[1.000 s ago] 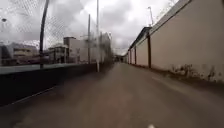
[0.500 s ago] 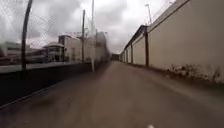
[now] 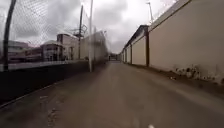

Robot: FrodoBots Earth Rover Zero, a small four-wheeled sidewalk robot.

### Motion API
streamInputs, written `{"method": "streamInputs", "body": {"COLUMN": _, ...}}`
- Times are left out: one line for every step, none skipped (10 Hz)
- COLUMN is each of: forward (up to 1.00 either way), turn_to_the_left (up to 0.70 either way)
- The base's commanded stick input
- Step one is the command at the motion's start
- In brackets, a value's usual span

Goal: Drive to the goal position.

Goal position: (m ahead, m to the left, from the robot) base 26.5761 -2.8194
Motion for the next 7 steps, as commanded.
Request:
{"method": "streamInputs", "body": {"forward": 0.70, "turn_to_the_left": 0.00}}
{"method": "streamInputs", "body": {"forward": 0.70, "turn_to_the_left": 0.00}}
{"method": "streamInputs", "body": {"forward": 0.70, "turn_to_the_left": 0.00}}
{"method": "streamInputs", "body": {"forward": 0.70, "turn_to_the_left": 0.00}}
{"method": "streamInputs", "body": {"forward": 0.70, "turn_to_the_left": 0.00}}
{"method": "streamInputs", "body": {"forward": 0.70, "turn_to_the_left": 0.00}}
{"method": "streamInputs", "body": {"forward": 0.70, "turn_to_the_left": 0.00}}
